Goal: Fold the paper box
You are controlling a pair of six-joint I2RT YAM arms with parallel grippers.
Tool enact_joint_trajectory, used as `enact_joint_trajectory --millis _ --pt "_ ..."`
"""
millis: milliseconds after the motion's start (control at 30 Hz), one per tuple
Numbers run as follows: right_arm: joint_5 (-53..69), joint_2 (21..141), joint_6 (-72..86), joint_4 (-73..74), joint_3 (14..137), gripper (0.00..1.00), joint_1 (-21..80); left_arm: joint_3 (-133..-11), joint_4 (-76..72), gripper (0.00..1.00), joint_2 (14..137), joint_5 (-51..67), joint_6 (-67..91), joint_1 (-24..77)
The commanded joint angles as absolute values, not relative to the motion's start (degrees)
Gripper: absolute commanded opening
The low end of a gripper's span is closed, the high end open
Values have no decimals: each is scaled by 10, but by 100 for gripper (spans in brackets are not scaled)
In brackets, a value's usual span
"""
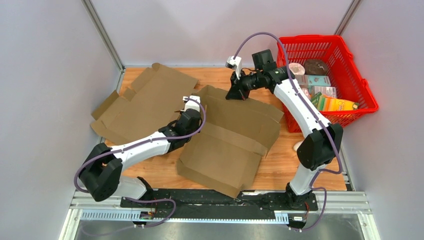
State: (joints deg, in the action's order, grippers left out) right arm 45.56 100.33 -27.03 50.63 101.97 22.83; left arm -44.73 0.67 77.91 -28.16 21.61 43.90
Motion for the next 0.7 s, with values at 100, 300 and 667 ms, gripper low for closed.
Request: enact_joint_trajectory --millis 100,300,667 --pt "510 997 -283 505 1039 0 231 -472 39 1 830 -353 181 439" --pt "510 997 -294 522 1044 0 231 -510 79 1 866 -363 194 433" --pt "506 996 -307 538 1053 0 231 -453 51 8 826 -290 245 396"
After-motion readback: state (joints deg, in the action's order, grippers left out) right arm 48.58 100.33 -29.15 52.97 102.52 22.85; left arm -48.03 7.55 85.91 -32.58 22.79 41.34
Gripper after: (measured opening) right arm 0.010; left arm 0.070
